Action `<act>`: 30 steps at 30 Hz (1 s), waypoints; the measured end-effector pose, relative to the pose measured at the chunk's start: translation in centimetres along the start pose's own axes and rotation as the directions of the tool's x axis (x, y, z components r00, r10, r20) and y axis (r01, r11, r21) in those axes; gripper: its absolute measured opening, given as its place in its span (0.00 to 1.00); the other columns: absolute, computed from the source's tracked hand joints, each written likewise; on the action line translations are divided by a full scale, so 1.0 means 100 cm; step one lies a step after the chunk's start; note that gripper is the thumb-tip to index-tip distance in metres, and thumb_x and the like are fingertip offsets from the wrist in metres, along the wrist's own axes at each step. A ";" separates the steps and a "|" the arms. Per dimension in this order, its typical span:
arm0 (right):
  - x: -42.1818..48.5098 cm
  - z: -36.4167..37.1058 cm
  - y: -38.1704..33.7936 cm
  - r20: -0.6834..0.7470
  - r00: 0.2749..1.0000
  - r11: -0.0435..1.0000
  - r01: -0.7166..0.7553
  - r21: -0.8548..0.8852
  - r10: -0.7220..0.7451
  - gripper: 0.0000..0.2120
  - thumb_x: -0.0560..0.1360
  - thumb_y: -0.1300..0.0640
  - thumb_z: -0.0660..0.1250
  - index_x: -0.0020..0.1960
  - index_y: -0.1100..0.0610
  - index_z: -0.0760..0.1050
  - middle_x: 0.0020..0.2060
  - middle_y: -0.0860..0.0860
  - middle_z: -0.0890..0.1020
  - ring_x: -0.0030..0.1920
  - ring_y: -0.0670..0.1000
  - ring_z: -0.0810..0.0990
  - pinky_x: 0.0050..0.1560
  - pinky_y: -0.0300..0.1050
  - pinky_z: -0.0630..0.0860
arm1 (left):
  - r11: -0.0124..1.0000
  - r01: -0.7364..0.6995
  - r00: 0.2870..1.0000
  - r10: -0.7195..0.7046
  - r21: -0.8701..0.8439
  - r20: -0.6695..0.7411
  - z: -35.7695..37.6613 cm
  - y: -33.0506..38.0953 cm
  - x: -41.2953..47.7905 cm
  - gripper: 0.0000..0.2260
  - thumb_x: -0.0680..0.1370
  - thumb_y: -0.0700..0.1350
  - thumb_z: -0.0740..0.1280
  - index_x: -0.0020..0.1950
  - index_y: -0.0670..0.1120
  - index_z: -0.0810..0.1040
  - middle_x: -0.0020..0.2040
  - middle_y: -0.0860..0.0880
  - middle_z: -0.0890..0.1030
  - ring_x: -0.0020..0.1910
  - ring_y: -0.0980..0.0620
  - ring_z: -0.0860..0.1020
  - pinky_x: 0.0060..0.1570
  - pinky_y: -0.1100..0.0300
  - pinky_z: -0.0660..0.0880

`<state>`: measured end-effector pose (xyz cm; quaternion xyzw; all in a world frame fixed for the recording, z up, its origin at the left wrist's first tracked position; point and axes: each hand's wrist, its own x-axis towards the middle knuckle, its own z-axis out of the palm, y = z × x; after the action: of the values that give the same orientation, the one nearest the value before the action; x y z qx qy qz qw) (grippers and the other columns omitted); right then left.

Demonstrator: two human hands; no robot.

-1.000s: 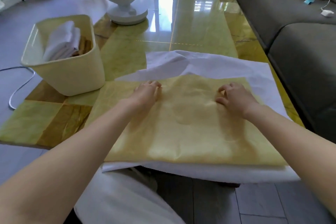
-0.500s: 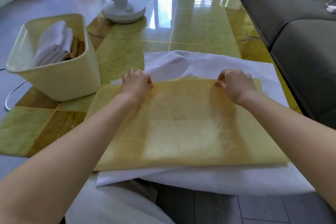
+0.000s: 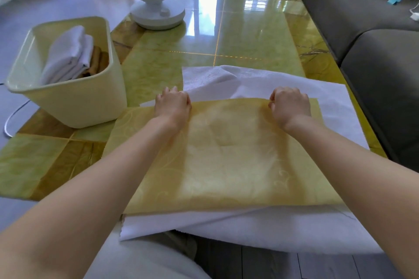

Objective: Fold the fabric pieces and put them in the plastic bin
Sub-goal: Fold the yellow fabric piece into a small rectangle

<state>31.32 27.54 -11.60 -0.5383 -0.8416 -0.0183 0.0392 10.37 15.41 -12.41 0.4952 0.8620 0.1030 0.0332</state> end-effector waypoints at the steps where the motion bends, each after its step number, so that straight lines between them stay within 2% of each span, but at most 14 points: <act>1: -0.003 0.000 -0.002 -0.004 1.000 1.000 0.007 0.015 -0.007 0.14 0.77 0.62 0.59 0.62 0.60 0.71 0.59 0.58 0.75 0.61 0.60 0.70 0.60 0.51 0.66 | 1.000 -0.002 1.000 0.002 -0.018 -0.009 0.000 0.001 -0.002 0.12 0.79 0.42 0.59 0.61 0.45 0.75 0.60 0.42 0.72 0.63 0.42 0.67 0.61 0.52 0.63; 4: -0.019 -0.005 -0.015 -0.028 0.996 0.986 0.082 0.145 -0.079 0.21 0.75 0.65 0.58 0.67 0.59 0.66 0.63 0.58 0.71 0.64 0.59 0.68 0.64 0.49 0.63 | 0.993 -0.048 0.998 0.044 -0.105 -0.042 -0.005 0.007 -0.014 0.14 0.78 0.39 0.60 0.63 0.44 0.71 0.61 0.42 0.70 0.63 0.42 0.67 0.61 0.53 0.64; 7: -0.055 -0.013 -0.038 -0.074 0.967 0.918 0.256 0.304 -0.245 0.21 0.75 0.64 0.61 0.67 0.60 0.67 0.64 0.58 0.71 0.65 0.59 0.69 0.66 0.50 0.64 | 0.969 -0.126 0.991 0.114 -0.213 -0.068 -0.011 0.013 -0.043 0.11 0.77 0.38 0.60 0.59 0.42 0.72 0.58 0.42 0.71 0.57 0.42 0.71 0.57 0.50 0.69; 11: -0.119 -0.015 -0.067 -0.029 0.913 0.828 0.382 0.411 -0.407 0.22 0.76 0.61 0.63 0.69 0.60 0.66 0.71 0.56 0.65 0.71 0.56 0.64 0.71 0.50 0.62 | 0.962 -0.166 0.982 0.182 -0.219 0.054 -0.008 0.023 -0.100 0.09 0.78 0.41 0.59 0.57 0.44 0.70 0.57 0.44 0.73 0.52 0.40 0.76 0.46 0.52 0.70; 15: -0.168 -0.002 -0.068 0.110 0.887 0.858 0.393 0.331 -0.448 0.24 0.77 0.55 0.61 0.72 0.56 0.62 0.74 0.53 0.59 0.73 0.53 0.59 0.71 0.44 0.56 | 0.975 -0.197 0.957 0.215 -0.106 0.196 0.004 0.023 -0.146 0.09 0.79 0.45 0.58 0.57 0.44 0.68 0.57 0.44 0.74 0.56 0.42 0.74 0.50 0.51 0.70; 18: -0.189 0.011 -0.053 0.152 0.909 0.903 0.344 0.258 -0.389 0.21 0.80 0.50 0.57 0.71 0.55 0.62 0.72 0.53 0.63 0.72 0.53 0.60 0.71 0.47 0.58 | 0.960 -0.275 0.943 0.260 0.049 0.206 0.006 0.017 -0.165 0.11 0.80 0.48 0.56 0.57 0.44 0.70 0.58 0.44 0.72 0.59 0.44 0.68 0.56 0.52 0.68; 21: -0.200 0.017 -0.039 0.182 0.920 0.931 0.313 0.187 -0.346 0.23 0.80 0.46 0.53 0.72 0.54 0.59 0.74 0.51 0.59 0.75 0.52 0.56 0.72 0.51 0.57 | 0.945 -0.322 0.920 0.298 0.059 0.254 0.003 0.014 -0.178 0.14 0.80 0.53 0.57 0.56 0.44 0.70 0.59 0.44 0.69 0.60 0.44 0.66 0.59 0.51 0.67; 25: -0.209 0.015 -0.026 0.234 0.898 0.926 0.343 0.159 -0.373 0.30 0.78 0.39 0.54 0.75 0.52 0.55 0.76 0.49 0.54 0.77 0.52 0.51 0.74 0.54 0.54 | 0.931 -0.362 0.899 0.338 0.038 0.279 -0.002 0.007 -0.191 0.18 0.77 0.58 0.61 0.57 0.46 0.69 0.59 0.46 0.68 0.60 0.46 0.66 0.58 0.52 0.67; 27: -0.212 0.012 -0.020 0.231 0.892 0.919 0.360 0.161 -0.389 0.28 0.78 0.41 0.55 0.75 0.51 0.57 0.76 0.49 0.56 0.76 0.52 0.53 0.74 0.52 0.55 | 0.935 -0.354 0.906 0.346 -0.014 0.244 -0.003 0.003 -0.195 0.17 0.77 0.56 0.63 0.58 0.46 0.69 0.58 0.47 0.69 0.59 0.47 0.67 0.57 0.53 0.68; 30: -0.211 0.006 -0.008 0.159 0.906 0.913 0.362 0.189 -0.393 0.20 0.80 0.52 0.57 0.71 0.53 0.64 0.72 0.51 0.66 0.71 0.53 0.65 0.68 0.47 0.65 | 0.939 -0.335 0.917 0.343 -0.077 0.204 -0.006 -0.001 -0.197 0.12 0.78 0.47 0.61 0.60 0.45 0.69 0.58 0.46 0.70 0.58 0.46 0.69 0.51 0.56 0.69</act>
<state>39.39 8.18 -14.03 -0.3592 -0.9286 0.0926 -0.0054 20.20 -1.73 -12.72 0.6443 0.7524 0.0704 0.1177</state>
